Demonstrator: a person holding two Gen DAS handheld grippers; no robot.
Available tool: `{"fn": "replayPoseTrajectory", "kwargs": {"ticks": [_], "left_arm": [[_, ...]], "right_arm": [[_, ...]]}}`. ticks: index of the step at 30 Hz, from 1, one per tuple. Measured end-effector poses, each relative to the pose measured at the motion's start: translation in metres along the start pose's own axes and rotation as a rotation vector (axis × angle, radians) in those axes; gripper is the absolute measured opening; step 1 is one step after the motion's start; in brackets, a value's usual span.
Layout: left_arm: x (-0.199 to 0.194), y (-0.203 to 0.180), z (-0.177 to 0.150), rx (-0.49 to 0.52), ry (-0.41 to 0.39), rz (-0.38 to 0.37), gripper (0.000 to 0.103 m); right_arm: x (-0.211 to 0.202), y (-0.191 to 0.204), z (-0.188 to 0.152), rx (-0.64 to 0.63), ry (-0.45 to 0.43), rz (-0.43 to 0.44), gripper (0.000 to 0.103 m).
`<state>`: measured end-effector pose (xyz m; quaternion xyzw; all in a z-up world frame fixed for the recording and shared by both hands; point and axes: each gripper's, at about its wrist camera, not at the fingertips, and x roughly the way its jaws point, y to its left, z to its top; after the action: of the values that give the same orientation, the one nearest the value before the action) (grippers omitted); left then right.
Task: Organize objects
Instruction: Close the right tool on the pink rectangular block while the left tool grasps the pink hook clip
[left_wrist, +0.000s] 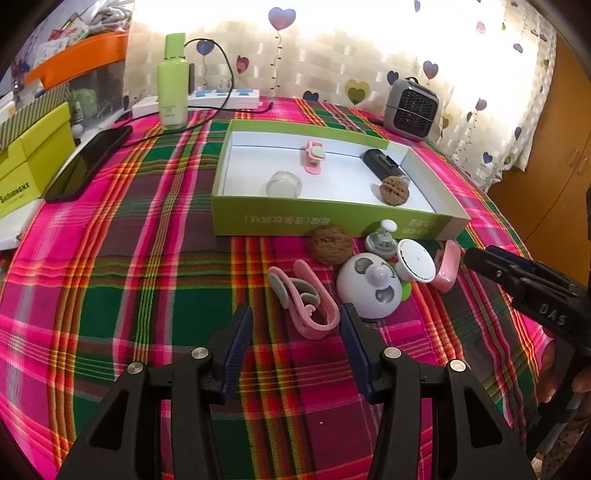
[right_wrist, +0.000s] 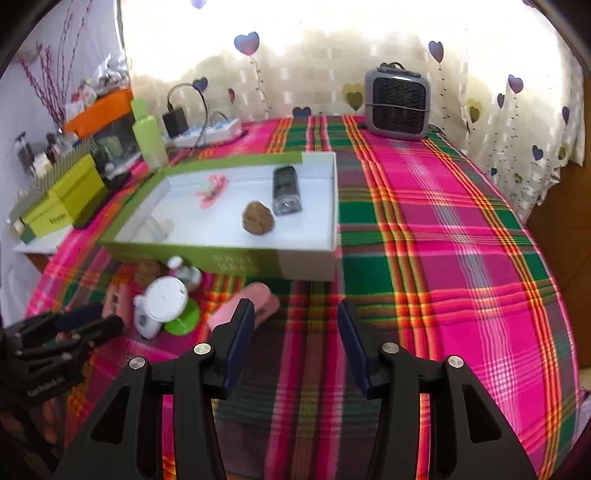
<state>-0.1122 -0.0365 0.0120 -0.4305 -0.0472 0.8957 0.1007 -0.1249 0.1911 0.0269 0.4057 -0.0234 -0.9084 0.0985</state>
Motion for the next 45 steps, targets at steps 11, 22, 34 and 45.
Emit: {"fn": "replayPoseTrajectory", "kwargs": {"ticks": [11, 22, 34, 45], "left_arm": [[-0.001, 0.010, 0.001, -0.023, -0.004, 0.026, 0.047], [-0.001, 0.013, 0.002, -0.031, -0.004, 0.021, 0.047], [0.004, 0.008, 0.006, 0.011, -0.018, 0.068, 0.047], [0.006, 0.012, 0.009, -0.020, -0.024, 0.079, 0.038]], "right_arm": [[0.022, 0.022, -0.002, 0.007, 0.065, 0.072, 0.048], [0.023, 0.013, -0.006, -0.004, 0.077, -0.021, 0.048], [0.029, 0.011, 0.001, -0.015, 0.060, -0.057, 0.048], [0.030, 0.011, 0.001, -0.015, 0.059, -0.070, 0.040]]}}
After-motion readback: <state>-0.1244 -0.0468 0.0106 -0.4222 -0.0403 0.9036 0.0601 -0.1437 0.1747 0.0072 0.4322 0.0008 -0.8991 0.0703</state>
